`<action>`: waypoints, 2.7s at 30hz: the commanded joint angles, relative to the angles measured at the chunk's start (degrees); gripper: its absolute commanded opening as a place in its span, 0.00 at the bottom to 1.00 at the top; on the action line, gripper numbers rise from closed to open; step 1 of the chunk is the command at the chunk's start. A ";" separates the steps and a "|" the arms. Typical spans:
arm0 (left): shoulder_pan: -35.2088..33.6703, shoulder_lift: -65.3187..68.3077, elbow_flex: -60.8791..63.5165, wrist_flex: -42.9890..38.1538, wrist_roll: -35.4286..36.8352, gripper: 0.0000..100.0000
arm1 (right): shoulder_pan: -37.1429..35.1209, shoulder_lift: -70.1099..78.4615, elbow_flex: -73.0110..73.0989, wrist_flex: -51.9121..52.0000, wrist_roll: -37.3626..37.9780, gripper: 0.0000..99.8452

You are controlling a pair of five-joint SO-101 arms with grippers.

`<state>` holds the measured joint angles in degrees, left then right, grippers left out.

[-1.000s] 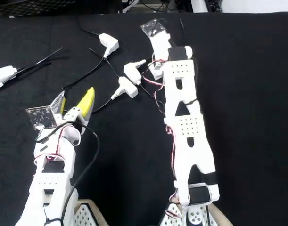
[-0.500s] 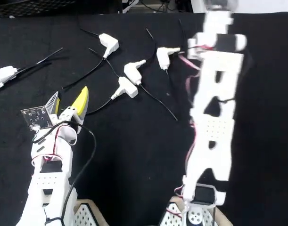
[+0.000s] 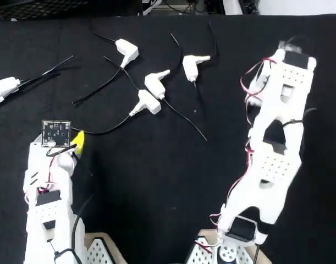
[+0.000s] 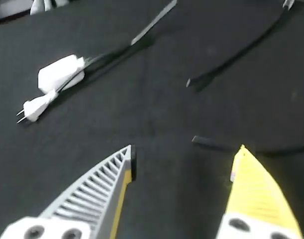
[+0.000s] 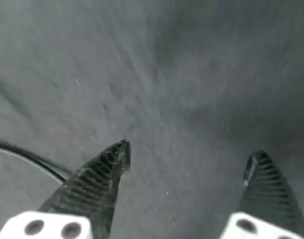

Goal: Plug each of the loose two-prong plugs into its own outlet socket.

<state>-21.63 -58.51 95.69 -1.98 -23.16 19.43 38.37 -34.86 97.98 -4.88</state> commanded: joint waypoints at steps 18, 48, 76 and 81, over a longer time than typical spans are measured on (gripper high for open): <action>-13.05 -0.88 -23.34 41.14 -1.85 0.32 | 5.10 -45.05 83.65 -61.98 0.18 0.34; -20.53 65.76 -127.34 84.40 -7.21 0.32 | 0.18 -43.74 84.44 -63.21 4.48 0.34; -18.86 134.86 -184.84 59.78 -44.40 0.32 | -1.67 -43.30 84.97 -63.38 7.38 0.34; -17.19 139.60 -184.40 52.13 -47.47 0.32 | -2.73 -43.30 85.05 -63.47 7.65 0.34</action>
<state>-40.97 79.43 -86.73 56.04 -68.53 18.73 -4.35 50.15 35.12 2.33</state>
